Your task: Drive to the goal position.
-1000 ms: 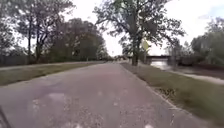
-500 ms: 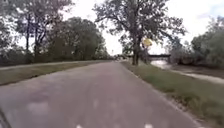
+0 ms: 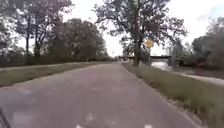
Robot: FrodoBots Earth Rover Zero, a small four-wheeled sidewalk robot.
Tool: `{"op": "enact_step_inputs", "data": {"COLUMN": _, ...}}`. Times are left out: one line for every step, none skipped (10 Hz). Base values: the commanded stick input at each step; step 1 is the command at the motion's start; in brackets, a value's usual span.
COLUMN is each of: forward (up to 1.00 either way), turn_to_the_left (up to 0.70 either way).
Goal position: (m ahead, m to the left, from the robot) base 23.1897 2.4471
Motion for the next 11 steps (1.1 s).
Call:
{"op": "enact_step_inputs", "data": {"forward": 1.0, "turn_to_the_left": 0.0}}
{"op": "enact_step_inputs", "data": {"forward": 0.77, "turn_to_the_left": 0.0}}
{"op": "enact_step_inputs", "data": {"forward": 0.0, "turn_to_the_left": 0.0}}
{"op": "enact_step_inputs", "data": {"forward": 0.0, "turn_to_the_left": 0.0}}
{"op": "enact_step_inputs", "data": {"forward": 1.0, "turn_to_the_left": 0.0}}
{"op": "enact_step_inputs", "data": {"forward": 1.0, "turn_to_the_left": 0.0}}
{"op": "enact_step_inputs", "data": {"forward": 1.0, "turn_to_the_left": 0.0}}
{"op": "enact_step_inputs", "data": {"forward": 1.0, "turn_to_the_left": 0.0}}
{"op": "enact_step_inputs", "data": {"forward": 1.0, "turn_to_the_left": 0.0}}
{"op": "enact_step_inputs", "data": {"forward": 1.0, "turn_to_the_left": 0.0}}
{"op": "enact_step_inputs", "data": {"forward": 1.0, "turn_to_the_left": 0.0}}
